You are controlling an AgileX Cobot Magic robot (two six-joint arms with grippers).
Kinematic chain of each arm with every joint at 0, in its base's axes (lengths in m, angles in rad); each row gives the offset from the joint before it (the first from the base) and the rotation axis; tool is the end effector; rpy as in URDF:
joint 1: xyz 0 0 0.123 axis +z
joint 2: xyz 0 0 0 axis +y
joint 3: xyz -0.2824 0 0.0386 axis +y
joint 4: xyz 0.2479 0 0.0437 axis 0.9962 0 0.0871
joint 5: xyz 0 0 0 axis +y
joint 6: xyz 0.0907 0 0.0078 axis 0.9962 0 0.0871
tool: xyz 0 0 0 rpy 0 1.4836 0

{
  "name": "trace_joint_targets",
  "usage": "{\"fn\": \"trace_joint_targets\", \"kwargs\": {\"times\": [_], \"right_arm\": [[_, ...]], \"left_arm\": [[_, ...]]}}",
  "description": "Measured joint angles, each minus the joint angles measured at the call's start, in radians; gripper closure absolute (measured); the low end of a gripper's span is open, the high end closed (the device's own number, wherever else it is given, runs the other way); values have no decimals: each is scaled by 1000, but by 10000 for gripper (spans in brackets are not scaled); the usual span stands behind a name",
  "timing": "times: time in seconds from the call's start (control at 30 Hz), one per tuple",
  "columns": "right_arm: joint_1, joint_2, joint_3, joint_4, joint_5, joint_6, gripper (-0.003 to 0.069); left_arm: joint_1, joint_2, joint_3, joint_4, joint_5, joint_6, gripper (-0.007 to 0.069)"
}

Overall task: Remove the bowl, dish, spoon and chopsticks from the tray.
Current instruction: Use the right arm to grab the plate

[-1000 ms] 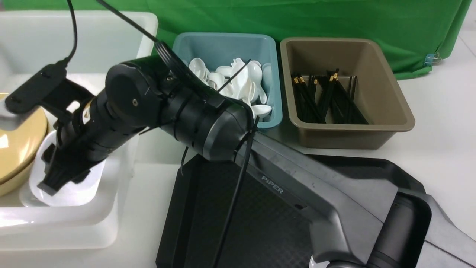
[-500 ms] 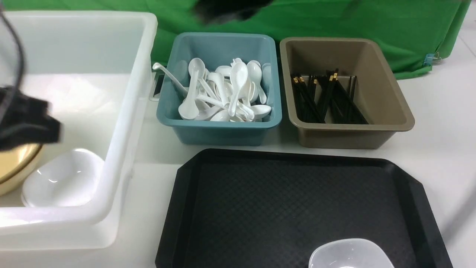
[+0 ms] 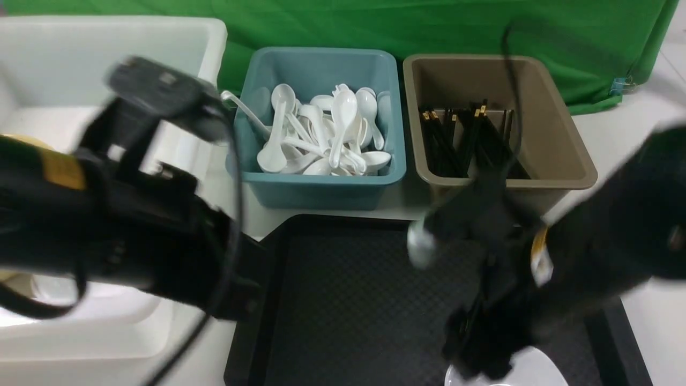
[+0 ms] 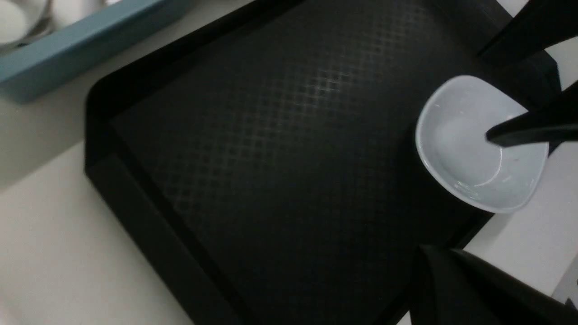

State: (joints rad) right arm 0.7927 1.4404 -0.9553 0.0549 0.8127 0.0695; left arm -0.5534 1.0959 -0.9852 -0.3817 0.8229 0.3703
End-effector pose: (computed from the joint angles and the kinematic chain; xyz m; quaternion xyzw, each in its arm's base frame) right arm 0.1892 0.1972 0.2459 -0.3339 0.9252 0.0957 0.1531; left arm 0.1713 -0.1351 0.3444 0.3452 0.8537 -0.2068 0.3304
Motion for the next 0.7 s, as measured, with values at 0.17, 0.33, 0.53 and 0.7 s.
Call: {"fn": "trace_joint_targets", "kwargs": {"times": [0.17,0.33,0.53,0.7], "right_arm": [[58,75,73,12,-92,70,97],[63,145,76,12,-105,133,94],[63,224,76,0,-106,162,155],[63,237,75,-21,-94,144,429]], "left_arm": [[-55,93,6,-23,23,93,637],[-79,162,6,-22,73,135,637],[-88,181,6,-14,81,162,637],[-90,181,6,13,79,157,637]]}}
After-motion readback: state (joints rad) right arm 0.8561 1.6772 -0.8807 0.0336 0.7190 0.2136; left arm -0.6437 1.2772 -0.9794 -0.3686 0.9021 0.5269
